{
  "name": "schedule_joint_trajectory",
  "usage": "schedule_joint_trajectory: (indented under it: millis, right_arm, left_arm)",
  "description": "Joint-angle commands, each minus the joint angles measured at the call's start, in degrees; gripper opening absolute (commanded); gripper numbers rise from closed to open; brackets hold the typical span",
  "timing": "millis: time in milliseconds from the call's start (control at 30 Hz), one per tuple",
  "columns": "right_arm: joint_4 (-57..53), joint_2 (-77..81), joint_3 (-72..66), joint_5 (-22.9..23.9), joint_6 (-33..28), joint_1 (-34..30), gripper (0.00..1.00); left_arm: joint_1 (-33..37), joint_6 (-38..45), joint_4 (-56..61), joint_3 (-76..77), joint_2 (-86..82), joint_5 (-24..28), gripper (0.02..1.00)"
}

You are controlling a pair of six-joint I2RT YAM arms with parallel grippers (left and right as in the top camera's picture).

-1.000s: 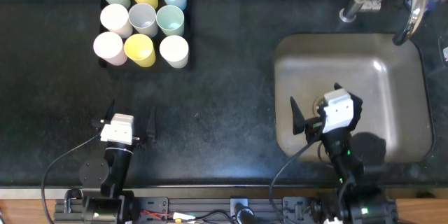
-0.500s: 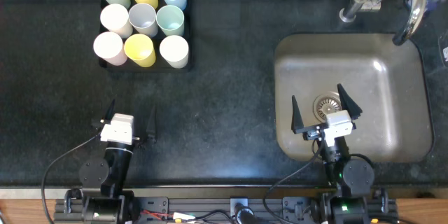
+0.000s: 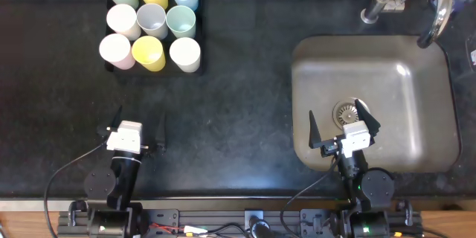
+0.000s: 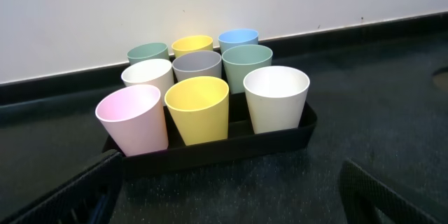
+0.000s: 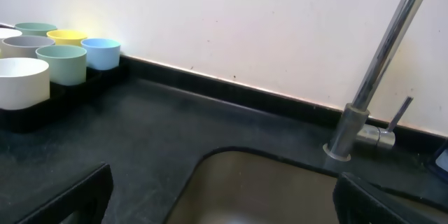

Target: Store Cups

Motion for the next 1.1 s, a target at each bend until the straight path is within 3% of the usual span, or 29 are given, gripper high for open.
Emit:
schedule_joint_trajectory:
  millis: [33,1100]
  right_arm:
    - [0.3,-0.5,-0.7,0.2,0.4,-0.2,0.996]
    - [0.3,-0.4,-0.7,0.2,0.4,2.0,0.998]
  left_arm:
    - [0.0,1.0,-0.2,0.0,-0.5,0.0,0.998]
    - [0.0,1.0,-0.1,-0.1,-0.9,0.0,1.000]
